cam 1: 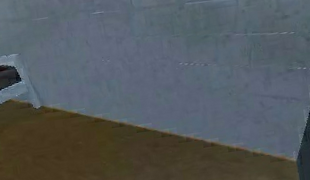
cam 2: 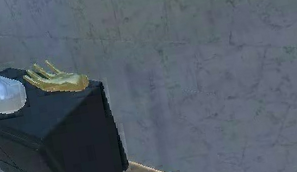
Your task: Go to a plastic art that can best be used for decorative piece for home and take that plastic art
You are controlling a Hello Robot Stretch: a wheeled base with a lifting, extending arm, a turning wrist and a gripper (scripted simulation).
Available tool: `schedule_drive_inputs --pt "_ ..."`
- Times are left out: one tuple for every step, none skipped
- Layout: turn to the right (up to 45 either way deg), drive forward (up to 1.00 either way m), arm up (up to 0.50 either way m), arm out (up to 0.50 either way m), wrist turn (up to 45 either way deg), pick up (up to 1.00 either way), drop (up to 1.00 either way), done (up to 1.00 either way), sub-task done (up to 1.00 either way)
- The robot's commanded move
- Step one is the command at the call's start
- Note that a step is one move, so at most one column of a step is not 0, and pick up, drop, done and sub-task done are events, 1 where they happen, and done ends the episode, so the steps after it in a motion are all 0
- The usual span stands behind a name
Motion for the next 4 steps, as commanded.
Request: schedule_drive_inputs --pt "-24.0 0.0 0.0 0.0 0.0 0.0 0.0 0.0 0.0" --pt "45.0 0.0 0.0 0.0 0.0 0.0 0.0 0.0 0.0" --pt "12.0 0.0 0.0 0.0 0.0 0.0 0.0 0.0 0.0" --pt "0.0 1.0 0.0 0.0 0.0 0.0 0.0 0.0 0.0"
